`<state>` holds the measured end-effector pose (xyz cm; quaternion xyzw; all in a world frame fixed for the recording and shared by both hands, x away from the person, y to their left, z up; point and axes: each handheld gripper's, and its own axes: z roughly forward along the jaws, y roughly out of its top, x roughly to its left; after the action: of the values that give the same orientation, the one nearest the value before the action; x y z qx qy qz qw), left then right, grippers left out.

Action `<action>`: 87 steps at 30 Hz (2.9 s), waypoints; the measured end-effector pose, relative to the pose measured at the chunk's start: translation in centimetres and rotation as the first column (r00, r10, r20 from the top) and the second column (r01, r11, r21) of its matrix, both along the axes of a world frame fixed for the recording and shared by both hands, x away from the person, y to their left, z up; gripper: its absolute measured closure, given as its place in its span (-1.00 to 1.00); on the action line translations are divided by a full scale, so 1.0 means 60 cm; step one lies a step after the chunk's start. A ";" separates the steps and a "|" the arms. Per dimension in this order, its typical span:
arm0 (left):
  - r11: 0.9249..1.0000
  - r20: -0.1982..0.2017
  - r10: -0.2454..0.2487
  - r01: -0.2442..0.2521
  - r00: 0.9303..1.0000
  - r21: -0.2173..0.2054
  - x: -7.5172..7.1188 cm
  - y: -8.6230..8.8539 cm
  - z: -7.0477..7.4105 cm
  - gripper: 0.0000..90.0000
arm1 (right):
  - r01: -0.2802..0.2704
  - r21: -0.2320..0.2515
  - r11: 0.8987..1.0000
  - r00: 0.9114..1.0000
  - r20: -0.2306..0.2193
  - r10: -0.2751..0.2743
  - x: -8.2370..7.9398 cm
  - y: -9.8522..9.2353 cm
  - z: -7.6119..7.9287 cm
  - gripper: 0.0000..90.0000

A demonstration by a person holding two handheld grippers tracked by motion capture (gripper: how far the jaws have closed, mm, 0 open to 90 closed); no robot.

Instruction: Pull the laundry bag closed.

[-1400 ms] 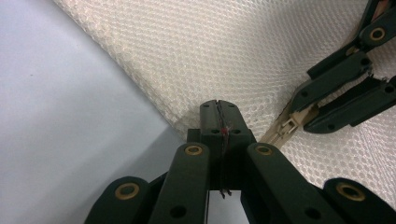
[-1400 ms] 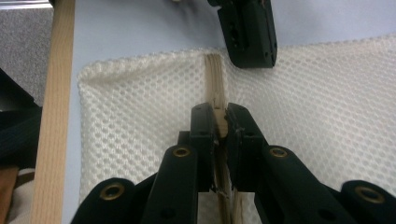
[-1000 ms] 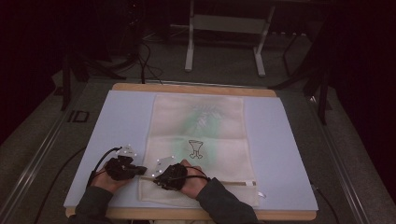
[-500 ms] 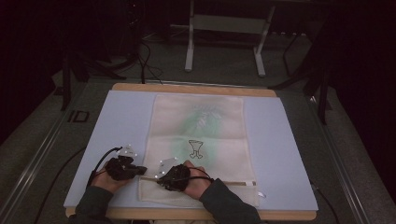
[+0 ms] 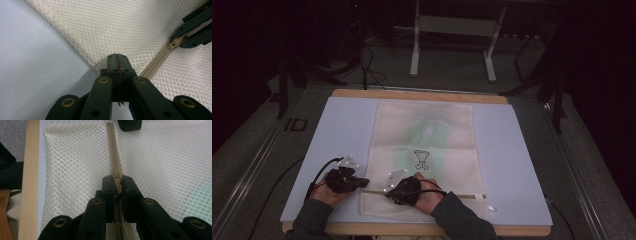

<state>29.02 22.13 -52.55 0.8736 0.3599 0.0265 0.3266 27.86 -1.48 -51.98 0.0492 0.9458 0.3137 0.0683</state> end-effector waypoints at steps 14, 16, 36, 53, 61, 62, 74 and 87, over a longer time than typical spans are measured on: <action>1.000 -0.001 -0.001 0.001 1.000 0.001 0.000 0.000 0.000 1.00 | 0.007 -0.013 1.000 1.000 0.000 -0.007 -0.002 -0.019 0.002 0.83; 1.000 -0.001 -0.001 0.001 1.000 0.000 0.000 0.000 0.000 1.00 | 0.006 -0.015 1.000 1.000 0.003 -0.006 -0.002 -0.021 0.002 0.83; 1.000 -0.002 -0.003 0.003 1.000 0.003 0.001 0.000 0.000 1.00 | 0.018 -0.014 1.000 1.000 0.003 -0.018 -0.005 -0.049 0.001 0.83; 1.000 -0.001 -0.004 0.004 1.000 0.004 0.001 0.000 0.000 1.00 | 0.031 -0.012 0.999 0.999 0.010 -0.031 -0.008 -0.064 0.000 0.83; 1.000 -0.001 -0.004 0.004 1.000 0.005 0.001 0.000 0.000 1.00 | 0.035 -0.012 0.999 0.999 0.008 -0.035 -0.009 -0.072 0.000 0.83; 1.000 -0.001 -0.004 0.004 1.000 0.005 0.001 0.000 0.000 1.00 | 0.041 -0.012 0.999 0.999 0.001 -0.041 -0.010 -0.073 0.001 0.83; 1.000 -0.001 -0.004 0.004 1.000 0.004 0.001 0.000 0.000 1.00 | 0.041 -0.015 0.999 0.999 0.005 -0.041 -0.010 -0.085 0.001 0.83; 1.000 -0.003 -0.003 0.003 1.000 0.001 0.000 0.000 0.000 1.00 | 0.045 -0.017 0.999 0.999 0.009 -0.045 -0.011 -0.097 0.003 0.83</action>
<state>29.04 22.13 -52.54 0.8744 0.3588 0.0250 0.3256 27.19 -7.29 -51.81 0.0687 0.9467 0.3043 0.0799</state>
